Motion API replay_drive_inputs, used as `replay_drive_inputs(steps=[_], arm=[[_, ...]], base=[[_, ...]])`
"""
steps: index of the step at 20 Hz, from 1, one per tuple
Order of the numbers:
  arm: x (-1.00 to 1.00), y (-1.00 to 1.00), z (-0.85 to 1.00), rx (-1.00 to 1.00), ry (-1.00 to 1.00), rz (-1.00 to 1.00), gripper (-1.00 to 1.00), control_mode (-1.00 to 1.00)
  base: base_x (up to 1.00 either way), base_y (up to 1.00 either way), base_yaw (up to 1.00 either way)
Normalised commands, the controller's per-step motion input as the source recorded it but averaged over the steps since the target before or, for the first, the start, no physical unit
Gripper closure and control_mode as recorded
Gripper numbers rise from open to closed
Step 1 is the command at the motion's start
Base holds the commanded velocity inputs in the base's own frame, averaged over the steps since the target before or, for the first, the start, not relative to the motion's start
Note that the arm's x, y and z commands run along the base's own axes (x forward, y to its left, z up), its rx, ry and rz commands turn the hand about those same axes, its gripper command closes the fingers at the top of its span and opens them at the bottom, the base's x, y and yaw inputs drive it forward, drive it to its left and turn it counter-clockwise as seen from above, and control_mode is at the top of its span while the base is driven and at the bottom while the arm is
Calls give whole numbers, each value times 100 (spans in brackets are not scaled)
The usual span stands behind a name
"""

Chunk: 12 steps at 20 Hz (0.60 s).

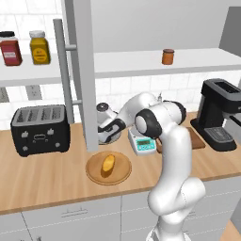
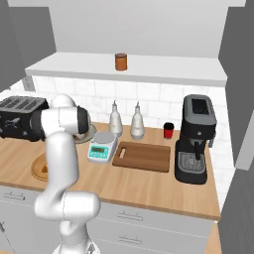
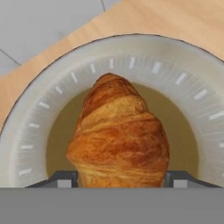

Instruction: From the different types of pastries on the counter, select a croissant and place it on the cutting board. Then retrieve a jar of jam from the cabinet and place it alongside the croissant on the cutting board.

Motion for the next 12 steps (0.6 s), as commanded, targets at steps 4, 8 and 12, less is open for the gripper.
replay_drive_inputs(steps=[4, 8, 12], arm=[[-16, -1, 45, 0, 1, 0, 100, -100], [-18, 0, 46, 0, 0, 0, 100, -100], [-33, 0, 53, -2, 11, 0, 100, -100]], base=[[0, 0, 0], [0, 0, 0], [0, 0, 0]])
